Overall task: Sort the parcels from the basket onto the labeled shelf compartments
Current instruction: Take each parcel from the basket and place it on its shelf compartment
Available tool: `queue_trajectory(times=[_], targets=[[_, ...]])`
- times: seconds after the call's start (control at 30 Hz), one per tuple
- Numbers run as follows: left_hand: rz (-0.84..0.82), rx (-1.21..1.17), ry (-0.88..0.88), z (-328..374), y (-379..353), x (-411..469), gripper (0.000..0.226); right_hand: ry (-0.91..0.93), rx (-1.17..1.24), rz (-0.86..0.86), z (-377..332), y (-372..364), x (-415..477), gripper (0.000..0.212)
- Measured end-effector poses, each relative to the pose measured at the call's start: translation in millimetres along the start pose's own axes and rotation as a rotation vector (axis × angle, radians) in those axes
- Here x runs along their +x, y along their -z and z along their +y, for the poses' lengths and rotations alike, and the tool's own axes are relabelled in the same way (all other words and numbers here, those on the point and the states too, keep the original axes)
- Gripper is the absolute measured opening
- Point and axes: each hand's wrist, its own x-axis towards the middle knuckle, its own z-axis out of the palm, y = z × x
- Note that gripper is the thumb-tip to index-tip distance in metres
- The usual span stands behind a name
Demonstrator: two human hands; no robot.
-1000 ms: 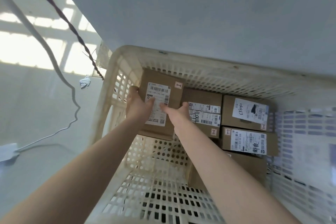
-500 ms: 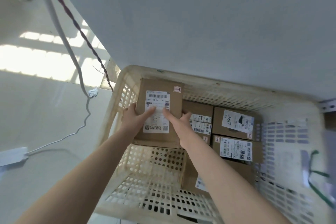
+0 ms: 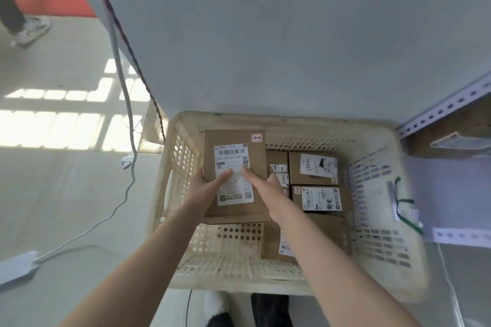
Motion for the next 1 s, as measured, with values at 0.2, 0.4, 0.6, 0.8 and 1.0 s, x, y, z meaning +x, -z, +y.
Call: queue_trajectory(times=[0.2, 0.4, 0.6, 0.8, 1.0], targets=[[-0.127, 0.110, -0.076, 50.6, -15.9, -82.1, 0.069, 0.058, 0.101, 0.054, -33.0, 21.5, -115.7, 0.067], [-0.210, 0.178, -0.176, 79.0, -53.2, -172.8, 0.057, 0.180, 0.144, 0.216, -40.0, 51.3, -219.6, 0.068], [-0.317, 0.232, -0.213, 77.1, -104.9, -232.2, 0.059, 0.254, 0.234, 0.314, -22.0, 98.9, -291.1, 0.070], [-0.385, 0.273, -0.253, 56.8, -183.7, -287.9, 0.060, 0.303, 0.286, 0.405, 11.9, 178.0, -345.8, 0.064], [-0.458, 0.260, -0.223, -2.8, -287.4, -355.5, 0.057, 0.276, 0.333, 0.446, 80.8, 285.1, -404.2, 0.064]])
